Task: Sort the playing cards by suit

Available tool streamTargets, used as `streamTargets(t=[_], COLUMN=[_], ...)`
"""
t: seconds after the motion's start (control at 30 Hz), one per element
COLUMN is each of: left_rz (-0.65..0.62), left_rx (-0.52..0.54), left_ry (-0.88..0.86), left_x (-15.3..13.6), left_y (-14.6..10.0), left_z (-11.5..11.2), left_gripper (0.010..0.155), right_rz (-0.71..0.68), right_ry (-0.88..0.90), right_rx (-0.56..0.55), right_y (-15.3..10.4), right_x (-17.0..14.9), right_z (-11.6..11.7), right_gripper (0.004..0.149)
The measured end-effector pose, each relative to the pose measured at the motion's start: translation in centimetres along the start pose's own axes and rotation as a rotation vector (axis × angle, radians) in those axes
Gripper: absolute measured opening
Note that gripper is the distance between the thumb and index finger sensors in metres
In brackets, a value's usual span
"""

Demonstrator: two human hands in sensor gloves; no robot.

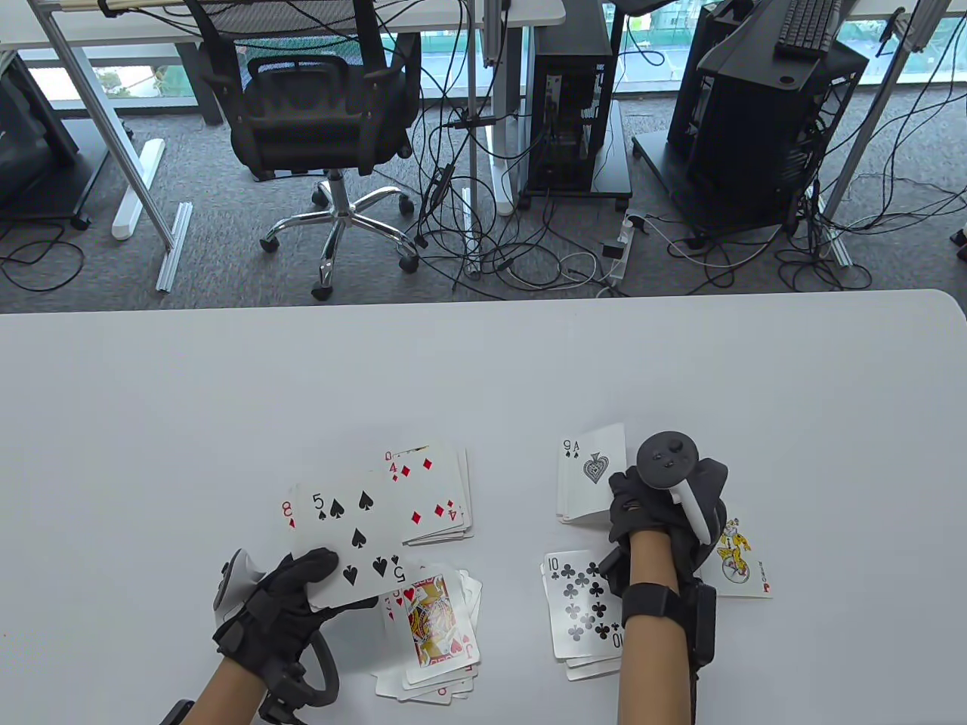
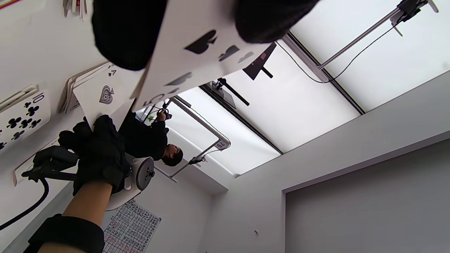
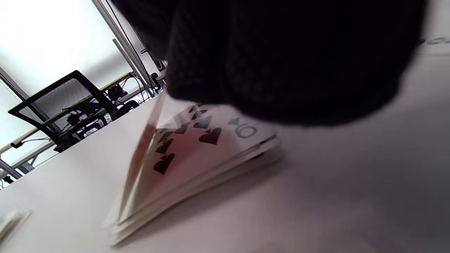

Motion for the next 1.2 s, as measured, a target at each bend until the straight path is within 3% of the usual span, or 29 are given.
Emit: streamTargets(t=[0.3, 0.5, 0.63, 0.73, 0.87, 0.97, 1.07, 1.2], left_rz=[0.008, 0.010, 0.014, 0.014, 0.018, 0.025, 0.026, 0.034], left_rx=[0.002, 0.000, 0.001, 0.004, 0.010, 0.013, 0.012, 0.011], left_ry=[0.002, 0.000, -0.002, -0.001, 0.002, -0.002, -0.003, 0.011], left_x=[-0.1, -0.1, -0.2, -0.2, -0.2, -0.3, -0.3, -0.3], left_y=[0.0, 0.0, 0.0, 0.0, 0.0, -0.1, -0.1, -0.1], left_z=[-0.1, -0.1, -0.2, -0.2, -0.1, -0.2, -0.2, -0.2], left_gripper=[0.052, 0.052, 0.052, 0.052, 0.053, 0.053, 0.053, 0.053], right_rz=[0.065, -0.063, -0.271, -0.507, -0.704, -0.760, -0.779, -0.781], right_ry=[-0.388, -0.504, -0.316, 0.023, 0.327, 0.471, 0.481, 0.486], right_rx=[-0.009, -0.049, -0.067, -0.023, 0.079, 0.182, 0.223, 0.131], right_y=[0.4, -0.4, -1.9, -4.9, -8.9, -11.1, -12.2, -12.8], right_x=[1.5, 5.2, 8.9, 13.1, 17.3, 19.2, 19.9, 19.8], right_z=[0.4, -0.7, -0.4, 1.1, 3.9, 6.4, 8.2, 9.4], right_gripper=[0.053, 0.056, 0.055, 0.055, 0.059, 0.068, 0.075, 0.057])
Point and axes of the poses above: the tracker on the back of each hand, its own x axis roughly to the thumb side, its own y axis roughly from the wrist to the fingertips, z = x × y, the point moved 3 cm from there along y, roughly from the wrist to the fingertips, and after that the axes turned 8 degrees about -z, right-handed, at the moved point
